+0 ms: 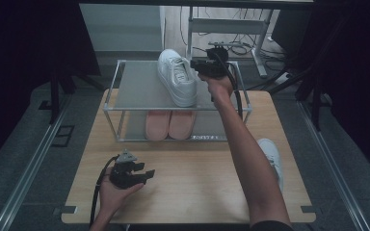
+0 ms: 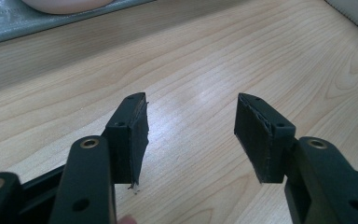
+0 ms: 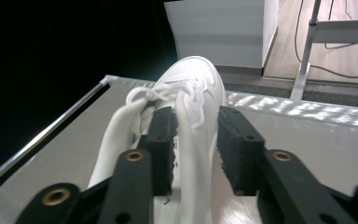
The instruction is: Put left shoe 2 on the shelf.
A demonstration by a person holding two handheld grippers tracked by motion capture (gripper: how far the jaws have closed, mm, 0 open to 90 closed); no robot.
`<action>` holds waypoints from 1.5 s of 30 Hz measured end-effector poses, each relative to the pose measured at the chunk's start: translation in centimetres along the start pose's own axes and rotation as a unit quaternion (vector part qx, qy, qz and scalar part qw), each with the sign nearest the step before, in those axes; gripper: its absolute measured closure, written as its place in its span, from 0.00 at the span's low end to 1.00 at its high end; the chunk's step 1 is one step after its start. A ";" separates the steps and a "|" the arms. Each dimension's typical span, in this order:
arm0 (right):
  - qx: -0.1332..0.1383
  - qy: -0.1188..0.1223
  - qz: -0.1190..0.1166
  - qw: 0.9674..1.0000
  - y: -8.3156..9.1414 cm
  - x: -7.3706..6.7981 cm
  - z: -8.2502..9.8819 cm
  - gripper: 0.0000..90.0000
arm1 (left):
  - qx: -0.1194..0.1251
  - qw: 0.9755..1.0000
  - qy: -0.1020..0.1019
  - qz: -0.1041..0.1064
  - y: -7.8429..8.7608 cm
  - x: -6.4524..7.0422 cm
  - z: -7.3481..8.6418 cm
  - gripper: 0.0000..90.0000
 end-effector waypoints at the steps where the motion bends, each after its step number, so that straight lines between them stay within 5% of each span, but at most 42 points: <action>1: -0.002 0.003 -0.002 1.000 0.3 0.1 0.1 0.79 | 0.000 1.000 0.000 0.000 0.0 0.1 0.0 0.50; 7: -0.008 0.032 -0.013 0.999 3.2 0.9 2.0 0.93 | -0.003 1.000 -0.002 0.000 -0.2 0.3 0.0 0.50; 13: -0.009 0.051 -0.012 0.999 4.3 1.4 3.6 0.99 | -0.005 1.000 -0.002 -0.001 -0.4 0.4 0.1 0.50; 26: -0.029 0.044 -0.024 0.998 3.4 2.0 6.2 1.00 | -0.015 1.000 -0.007 0.001 -0.8 0.5 0.2 0.50; 45: -0.039 0.051 -0.030 0.997 2.1 0.4 7.7 1.00 | -0.011 1.000 -0.007 -0.001 -0.5 0.5 0.2 0.50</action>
Point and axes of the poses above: each handheld gripper's, and its own axes: y roughly backward along the jaws, z roughly out of its underside, x roughly to its right, the point moved 3 cm from there along -y, roughly forward along the jaws, and after that the axes turned 2 degrees about z, right-handed, at the moved point
